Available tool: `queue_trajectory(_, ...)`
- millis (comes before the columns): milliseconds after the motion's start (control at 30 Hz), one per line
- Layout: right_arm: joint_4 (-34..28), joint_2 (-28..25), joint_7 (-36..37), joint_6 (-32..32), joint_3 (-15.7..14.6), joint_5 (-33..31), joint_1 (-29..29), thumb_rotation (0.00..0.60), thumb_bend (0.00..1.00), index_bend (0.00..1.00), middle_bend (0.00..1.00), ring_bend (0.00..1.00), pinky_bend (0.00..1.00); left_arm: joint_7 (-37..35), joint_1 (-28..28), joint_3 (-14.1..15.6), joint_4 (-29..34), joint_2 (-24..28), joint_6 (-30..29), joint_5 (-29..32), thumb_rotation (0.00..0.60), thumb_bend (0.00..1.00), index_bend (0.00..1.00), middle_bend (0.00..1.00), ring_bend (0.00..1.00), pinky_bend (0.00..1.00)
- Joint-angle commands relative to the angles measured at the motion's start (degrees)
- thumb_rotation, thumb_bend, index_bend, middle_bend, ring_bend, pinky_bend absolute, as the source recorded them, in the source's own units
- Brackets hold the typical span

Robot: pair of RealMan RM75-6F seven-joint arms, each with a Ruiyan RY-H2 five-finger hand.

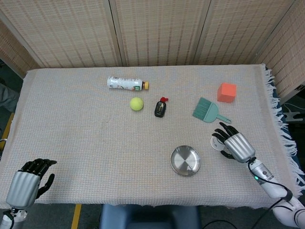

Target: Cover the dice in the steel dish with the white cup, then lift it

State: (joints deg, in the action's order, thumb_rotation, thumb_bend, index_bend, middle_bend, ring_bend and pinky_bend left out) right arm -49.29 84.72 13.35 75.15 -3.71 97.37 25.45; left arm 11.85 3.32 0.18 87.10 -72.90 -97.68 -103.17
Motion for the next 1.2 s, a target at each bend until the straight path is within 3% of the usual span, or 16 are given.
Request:
queue_trajectory(33,2.16,0.74,1.57,-0.97,-0.37,-0.61,-0.34,0.600,0.19,0.23,0.18,0.00,0.19,-0.08,0.00,-0.02,-0.02,0.00,0.00,0.06,0.600,0.40,0.35,0.39,0.34,0.46)
queue_trajectory(767,15.79,8.32,9.92,-0.49,-0.29,-1.26,-0.48,0.600,0.24,0.31,0.18,0.01,0.33,-0.01,0.06,0.01,-0.14,-0.05,0.10,0.04,0.600,0.40,0.35,0.39,0.34,0.46)
queue_trajectory(1200,17.70,9.38,12.04,2.65,-0.81,-0.17,-0.40,0.600,0.24,0.31,0.18,0.01,0.34,-0.14,0.12,0.01,-0.20,-0.08,0.28,0.22,0.600,0.40,0.35,0.39,0.34,0.46)
